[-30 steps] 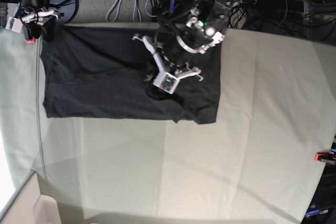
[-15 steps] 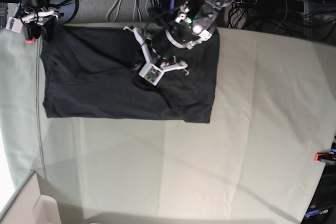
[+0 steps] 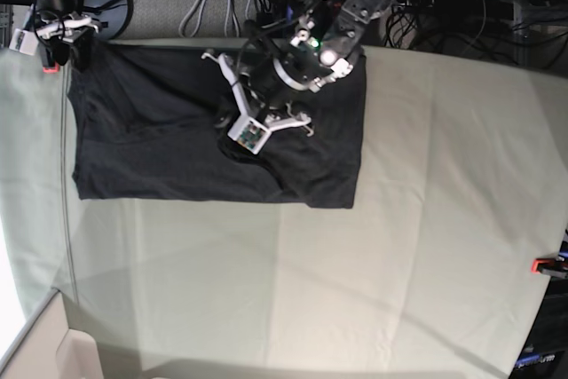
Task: Layout the t-shirt on the table in an organized manner, then fold the t-shirt properly
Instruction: 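Lift the strip's end with the left gripper and carry it toward the right gripper, then lower the held end onto the strip's middle and open the left gripper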
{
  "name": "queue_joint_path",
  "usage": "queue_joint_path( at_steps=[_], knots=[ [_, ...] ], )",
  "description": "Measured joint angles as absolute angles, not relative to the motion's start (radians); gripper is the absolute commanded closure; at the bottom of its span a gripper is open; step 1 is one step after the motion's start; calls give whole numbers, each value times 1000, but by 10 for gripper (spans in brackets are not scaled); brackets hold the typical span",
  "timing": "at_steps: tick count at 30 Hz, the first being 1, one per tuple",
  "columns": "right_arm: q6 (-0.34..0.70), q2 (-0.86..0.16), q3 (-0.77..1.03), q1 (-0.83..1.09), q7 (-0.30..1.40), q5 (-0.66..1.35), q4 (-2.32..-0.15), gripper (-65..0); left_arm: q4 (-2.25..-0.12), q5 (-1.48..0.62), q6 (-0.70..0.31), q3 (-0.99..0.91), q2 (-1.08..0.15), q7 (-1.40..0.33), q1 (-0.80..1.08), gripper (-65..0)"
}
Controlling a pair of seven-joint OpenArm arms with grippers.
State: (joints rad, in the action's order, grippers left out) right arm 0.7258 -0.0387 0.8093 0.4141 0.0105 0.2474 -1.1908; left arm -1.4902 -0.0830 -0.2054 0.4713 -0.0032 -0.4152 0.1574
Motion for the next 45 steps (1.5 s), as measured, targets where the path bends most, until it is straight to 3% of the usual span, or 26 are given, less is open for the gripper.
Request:
queue_joint_path(
  at_steps=[5, 7, 18, 25, 38, 45],
  knots=[
    [725, -39, 809, 414, 10, 247, -1191, -322, -1493, -83, -206, 471, -5, -415, 162, -321],
    [725, -39, 809, 414, 10, 247, -1191, -322, -1494, -84, -207, 471, -4, -416, 169, -345],
    [725, -39, 809, 416, 8, 247, -1191, -322, -1481, -78, -189, 410, -47, -416, 173, -233],
    [726, -39, 810, 415, 8, 247, -1191, -322, -1444, -87, -206, 410, -4, -412, 136, -232],
    [725, -39, 810, 414, 11, 247, -1191, -322, -1318, -86, -202, 180, 90, -414, 45, -231],
    [726, -39, 810, 413, 11, 247, -1191, -322, -1226, -86, -203, 179, 121, -408, -20, -231]
  ],
)
